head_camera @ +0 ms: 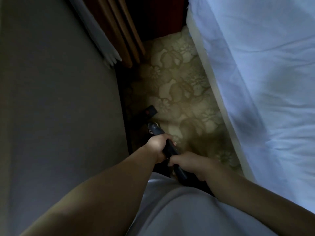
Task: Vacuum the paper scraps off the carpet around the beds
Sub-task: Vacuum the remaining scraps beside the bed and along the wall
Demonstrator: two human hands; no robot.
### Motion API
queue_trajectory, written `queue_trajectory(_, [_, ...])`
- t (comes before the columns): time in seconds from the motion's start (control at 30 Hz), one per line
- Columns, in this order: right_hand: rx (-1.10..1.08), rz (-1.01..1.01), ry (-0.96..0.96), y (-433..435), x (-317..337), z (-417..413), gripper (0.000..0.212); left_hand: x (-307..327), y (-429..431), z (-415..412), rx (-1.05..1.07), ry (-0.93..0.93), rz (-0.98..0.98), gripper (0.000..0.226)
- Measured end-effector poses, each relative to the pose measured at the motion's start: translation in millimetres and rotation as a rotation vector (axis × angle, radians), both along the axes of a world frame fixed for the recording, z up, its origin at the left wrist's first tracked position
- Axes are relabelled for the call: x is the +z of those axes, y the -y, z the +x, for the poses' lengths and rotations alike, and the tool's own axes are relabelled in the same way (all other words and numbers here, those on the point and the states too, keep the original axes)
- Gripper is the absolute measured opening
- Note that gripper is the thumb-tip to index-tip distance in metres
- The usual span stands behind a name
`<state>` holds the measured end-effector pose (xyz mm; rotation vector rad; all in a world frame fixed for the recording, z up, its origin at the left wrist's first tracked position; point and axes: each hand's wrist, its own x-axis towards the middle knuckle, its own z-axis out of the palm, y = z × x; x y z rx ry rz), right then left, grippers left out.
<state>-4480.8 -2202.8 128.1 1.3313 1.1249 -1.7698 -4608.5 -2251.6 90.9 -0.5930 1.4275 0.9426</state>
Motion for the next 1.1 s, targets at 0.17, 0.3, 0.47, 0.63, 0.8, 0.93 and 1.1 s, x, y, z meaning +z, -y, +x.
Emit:
queue_trajectory(0.17, [0.068, -0.001, 0.017, 46.3, 5.7, 67.2, 0.035, 20.1, 55.9, 71.4, 0.086, 0.032, 0.006, 0.002])
queue_trajectory(0.3, [0.105, 0.003, 0.038, 72.7, 18.8, 99.0, 0.033, 31.7, 85.8, 101.7, 0.094, 0.062, 0.001, 0.008])
queue_trajectory(0.47, [0.019, -0.034, 0.07, 107.5, 23.9, 125.2, 0.03, 32.9, 111.3, 127.1, -0.013, 0.053, -0.042, 0.01])
queue_trajectory(0.63, [-0.042, -0.029, 0.082, 159.8, 23.6, 139.3, 0.023, 25.3, 155.0, 137.0, -0.085, 0.025, -0.019, 0.016])
queue_trajectory(0.8, [-0.049, 0.002, 0.093, 191.2, 31.9, 159.1, 0.029, 31.7, 186.7, 155.4, -0.089, 0.055, -0.002, 0.013])
queue_trajectory(0.93, [-0.04, 0.005, 0.094, 211.3, 36.3, 179.4, 0.032, 39.6, 205.4, 177.7, -0.112, 0.042, 0.013, 0.025])
queue_trajectory(1.1, [-0.024, -0.007, 0.089, 240.3, 33.9, 224.0, 0.035, 47.5, 234.0, 223.3, -0.082, 0.009, -0.011, 0.018])
